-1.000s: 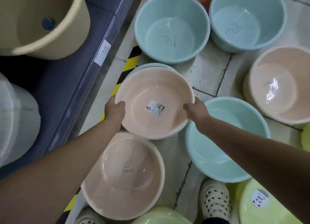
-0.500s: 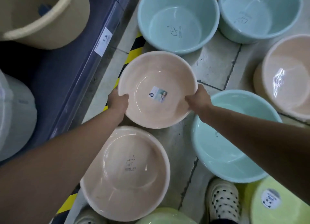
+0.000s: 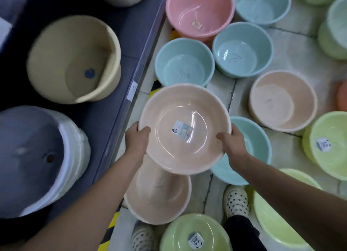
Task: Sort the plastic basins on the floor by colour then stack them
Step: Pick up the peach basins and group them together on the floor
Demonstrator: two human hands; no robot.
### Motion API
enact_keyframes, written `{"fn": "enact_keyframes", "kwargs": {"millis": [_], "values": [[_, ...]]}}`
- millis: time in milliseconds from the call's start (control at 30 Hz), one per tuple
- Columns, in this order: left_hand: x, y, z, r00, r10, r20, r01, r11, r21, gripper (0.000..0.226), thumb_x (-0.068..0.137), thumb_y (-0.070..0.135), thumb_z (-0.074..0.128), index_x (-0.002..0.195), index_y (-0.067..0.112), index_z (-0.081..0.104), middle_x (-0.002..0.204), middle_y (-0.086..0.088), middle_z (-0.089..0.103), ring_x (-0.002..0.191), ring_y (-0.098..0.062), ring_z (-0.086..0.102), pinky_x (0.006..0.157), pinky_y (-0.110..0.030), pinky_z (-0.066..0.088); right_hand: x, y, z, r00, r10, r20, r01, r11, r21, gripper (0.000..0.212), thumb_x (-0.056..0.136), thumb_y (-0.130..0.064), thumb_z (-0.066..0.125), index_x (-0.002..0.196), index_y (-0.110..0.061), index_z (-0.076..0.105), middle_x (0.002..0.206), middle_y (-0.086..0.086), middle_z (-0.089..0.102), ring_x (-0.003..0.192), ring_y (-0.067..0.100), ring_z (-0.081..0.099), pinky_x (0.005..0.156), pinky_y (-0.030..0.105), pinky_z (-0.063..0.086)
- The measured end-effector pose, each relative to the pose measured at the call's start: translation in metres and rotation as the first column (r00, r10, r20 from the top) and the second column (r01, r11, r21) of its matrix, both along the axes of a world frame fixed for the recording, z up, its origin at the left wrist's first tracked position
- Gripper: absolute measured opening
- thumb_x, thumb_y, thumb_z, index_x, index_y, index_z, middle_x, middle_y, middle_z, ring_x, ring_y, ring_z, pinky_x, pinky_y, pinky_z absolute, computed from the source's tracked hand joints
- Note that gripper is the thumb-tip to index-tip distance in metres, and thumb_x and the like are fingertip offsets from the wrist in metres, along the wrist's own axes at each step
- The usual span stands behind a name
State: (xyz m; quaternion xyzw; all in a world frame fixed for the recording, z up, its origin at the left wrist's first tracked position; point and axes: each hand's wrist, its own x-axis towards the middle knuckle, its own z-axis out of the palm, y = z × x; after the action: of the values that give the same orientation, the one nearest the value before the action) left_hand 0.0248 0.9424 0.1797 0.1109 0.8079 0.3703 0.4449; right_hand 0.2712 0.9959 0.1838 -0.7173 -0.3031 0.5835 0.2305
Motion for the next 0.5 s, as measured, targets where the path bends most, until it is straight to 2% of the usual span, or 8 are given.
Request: {"fn": "enact_keyframes", "kwargs": {"millis": [67,133,200,267,367,500], "values": [[0.015,-0.01,0.047,0.998,-0.059,0.0,0.059,0.998,0.004,0.013,0.081,0.009,0.055,0.078,0.02,0.062,0.079,-0.005,0.066,0.073,-0.027,0.06,0.065,-0.033,0.048,0.013,-0.023,0.041,0.994,-0.105,-0.036,0.104,0.994,-0.025,0.039,0.085,0.003,0.047,0.104,-0.028,0.061,0.097,0.004,0.067,0.083,0.024,0.062,0.069,0.038,0.053],[0.035,-0.02,0.088,0.991,-0.133,0.017,0.132,0.991,0.035,0.015,0.083,0.012,0.055,0.088,0.024,0.062,0.087,-0.003,0.067,0.081,-0.029,0.062,0.071,-0.037,0.051,0.03,-0.046,0.077,0.974,-0.217,-0.069,0.214,0.976,-0.044,0.044,0.087,0.003,0.044,0.114,-0.029,0.059,0.103,0.004,0.067,0.089,0.025,0.063,0.078,0.044,0.055],[0.055,-0.03,0.123,0.975,-0.206,0.084,0.2,0.977,0.072,0.03,0.078,0.016,0.058,0.107,0.024,0.061,0.1,-0.004,0.069,0.092,-0.03,0.065,0.081,-0.042,0.055,0.048,-0.074,0.106,0.936,-0.336,-0.108,0.331,0.942,-0.054,0.047,0.087,0.004,0.043,0.123,-0.024,0.056,0.103,0.007,0.067,0.089,0.026,0.064,0.077,0.043,0.056],[0.076,-0.04,0.147,0.949,-0.283,0.139,0.271,0.957,0.103,0.046,0.073,0.015,0.061,0.117,0.026,0.059,0.11,-0.006,0.069,0.098,-0.03,0.066,0.085,-0.046,0.057,0.068,-0.108,0.131,0.888,-0.443,-0.125,0.438,0.896,-0.066,0.042,0.088,0.005,0.043,0.12,-0.02,0.056,0.1,0.01,0.067,0.084,0.027,0.064,0.07,0.037,0.056],[0.116,-0.058,0.165,0.894,-0.401,0.201,0.383,0.916,0.121,0.048,0.081,0.0,0.059,0.121,0.027,0.058,0.107,-0.003,0.068,0.092,-0.024,0.066,0.075,-0.037,0.055,0.105,-0.164,0.154,0.817,-0.562,-0.13,0.555,0.827,-0.088,0.035,0.089,0.005,0.043,0.107,-0.021,0.058,0.097,0.01,0.066,0.08,0.027,0.063,0.069,0.037,0.055],[0.193,-0.092,0.17,0.809,-0.543,0.225,0.535,0.839,0.099,0.051,0.083,-0.007,0.053,0.117,0.029,0.057,0.099,0.001,0.068,0.085,-0.02,0.064,0.069,-0.032,0.052,0.174,-0.238,0.164,0.752,-0.653,-0.089,0.647,0.757,-0.084,0.038,0.089,0.003,0.043,0.118,-0.018,0.056,0.101,0.01,0.067,0.086,0.028,0.064,0.08,0.044,0.056]]}}
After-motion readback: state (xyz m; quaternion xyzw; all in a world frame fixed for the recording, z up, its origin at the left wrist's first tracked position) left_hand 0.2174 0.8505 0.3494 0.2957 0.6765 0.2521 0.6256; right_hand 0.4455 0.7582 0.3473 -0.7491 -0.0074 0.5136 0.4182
